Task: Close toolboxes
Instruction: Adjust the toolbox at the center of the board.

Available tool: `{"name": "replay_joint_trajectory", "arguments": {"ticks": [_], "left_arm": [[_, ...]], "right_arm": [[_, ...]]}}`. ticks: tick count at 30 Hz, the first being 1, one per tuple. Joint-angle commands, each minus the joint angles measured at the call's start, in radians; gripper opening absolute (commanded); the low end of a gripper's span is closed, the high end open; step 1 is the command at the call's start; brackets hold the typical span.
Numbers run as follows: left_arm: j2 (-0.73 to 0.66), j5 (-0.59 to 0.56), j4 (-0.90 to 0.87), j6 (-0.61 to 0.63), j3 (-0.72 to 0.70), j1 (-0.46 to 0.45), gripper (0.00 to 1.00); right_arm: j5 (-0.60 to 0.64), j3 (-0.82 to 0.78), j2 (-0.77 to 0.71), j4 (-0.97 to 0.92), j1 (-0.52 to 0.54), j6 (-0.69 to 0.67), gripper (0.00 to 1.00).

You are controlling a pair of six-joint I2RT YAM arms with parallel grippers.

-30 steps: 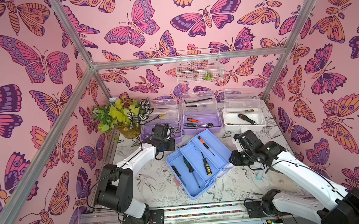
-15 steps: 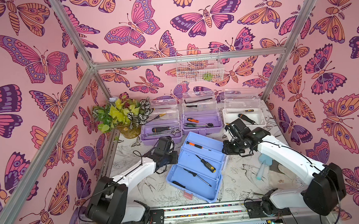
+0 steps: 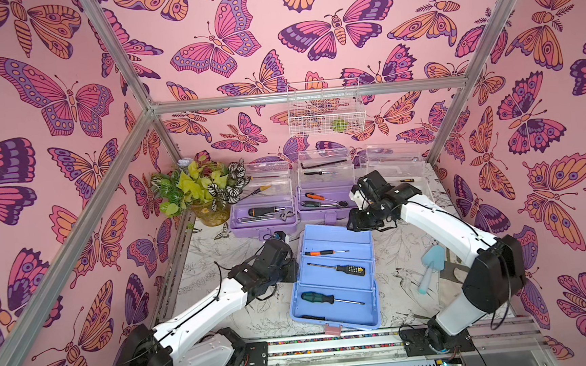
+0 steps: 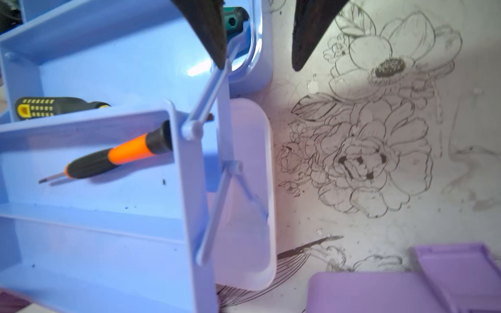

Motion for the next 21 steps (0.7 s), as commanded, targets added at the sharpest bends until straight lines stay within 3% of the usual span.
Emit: {"name": "replay_joint_trajectory", "arguments": {"ticks": [1,5,10,16,21], "left_arm": [[-0.018,-0.065,-0.112,0.044,0.064,-0.001,0.51],[0.034,-0.027,-0.133,0.136,0.179,0.035,0.62],[0.154,0.091,-0.103,0.206,0.332,0.111,0.7],[0.177,0.06,-0.113,0.23,0.401,0.124,0.71],[0.117,0.055,-0.143,0.234,0.373,0.162,0.71]], "right_arm": [[0.131,-0.068,-0.19,-0.122,-0.011,0.026,0.45],[0.093,-0.272,-0.35,-0.126,0.0,0.073,0.45],[0.083,-0.374,-0.416,-0.045,0.0,0.103,0.45],[0.071,-0.3,-0.241,0.04,-0.002,0.105,0.43],[0.039,-0.234,-0.112,0.04,0.019,0.091,0.3]]}}
